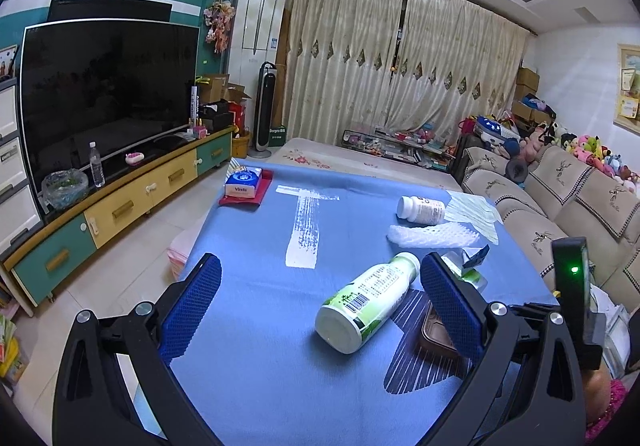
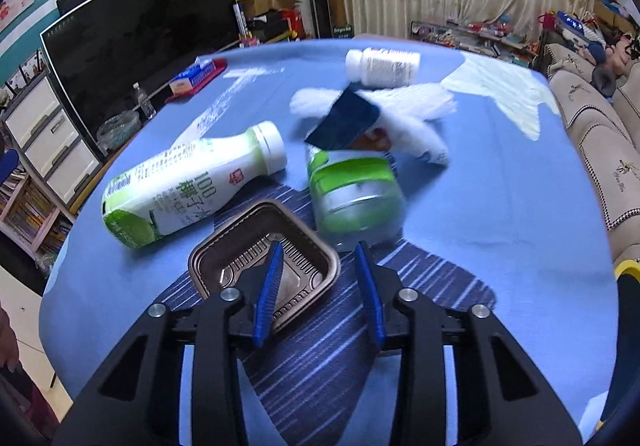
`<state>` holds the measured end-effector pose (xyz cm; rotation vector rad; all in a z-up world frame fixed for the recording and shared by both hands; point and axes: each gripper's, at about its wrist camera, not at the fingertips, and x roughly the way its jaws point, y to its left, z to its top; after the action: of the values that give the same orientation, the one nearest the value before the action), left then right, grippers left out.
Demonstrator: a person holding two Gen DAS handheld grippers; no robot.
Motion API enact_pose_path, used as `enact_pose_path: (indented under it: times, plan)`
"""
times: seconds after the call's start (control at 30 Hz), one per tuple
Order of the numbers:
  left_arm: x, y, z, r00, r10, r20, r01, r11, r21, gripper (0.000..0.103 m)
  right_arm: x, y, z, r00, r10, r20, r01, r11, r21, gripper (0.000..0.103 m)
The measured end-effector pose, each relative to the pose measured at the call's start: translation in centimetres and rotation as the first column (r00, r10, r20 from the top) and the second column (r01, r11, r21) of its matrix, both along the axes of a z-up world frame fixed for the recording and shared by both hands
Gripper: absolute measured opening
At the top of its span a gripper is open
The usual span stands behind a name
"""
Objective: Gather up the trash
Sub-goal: 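Move the right gripper to the brown plastic tray and grasp its rim, then carry the brown tray over the yellow bin and open the right gripper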
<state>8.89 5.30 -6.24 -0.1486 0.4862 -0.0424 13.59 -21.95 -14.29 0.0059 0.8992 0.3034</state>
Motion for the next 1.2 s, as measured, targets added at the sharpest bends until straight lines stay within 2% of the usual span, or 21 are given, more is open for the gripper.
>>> enact_pose_path:
  times: [0.1,0.27,0.47,0.7,1.03,1.2]
  plan:
    - [0.2,-0.2,-0.1,1.0,-0.004,-0.005,0.004,1.0,0.0,0.098,0.4,0.6,-0.8,1.0,0.011,-0.029,-0.011,1.0,0.006,0.034]
    - [0.4,-0.8,-0.3,1.0,-0.011,-0.014,0.011,1.0,-0.002,0.098,0.3,0.8,-1.0,0.999,0.018,-0.034,-0.017,1.0,0.004,0.017]
    - [0.5,-1.6,-0.3,1.0,-0.022,-0.021,0.022,1.0,0.007,0.098,-0.4,0.5,-0.7,1.0,0.023,-0.02,-0.023,1.0,0.018,0.014]
    - [0.7,-2.4,-0.3,0.999,-0.034,-0.022,0.034,0.999,0.016,0.098,-1.4,-0.3,0.4,0.999,0.032,0.005,-0.033,0.998,0.047,0.006]
    - [1.3,-4.7,-0.2,0.997,-0.072,-0.03,0.073,0.996,0.044,0.098,-3.7,-4.3,2.4,0.998,-0.019,0.057,0.013,0.995,0.097,0.006]
    - [1.7,-6.5,-0.2,0.995,-0.097,-0.027,0.098,0.994,0.056,0.098,-5.1,-8.6,3.6,0.99,-0.1,0.095,0.088,0.988,0.124,0.006]
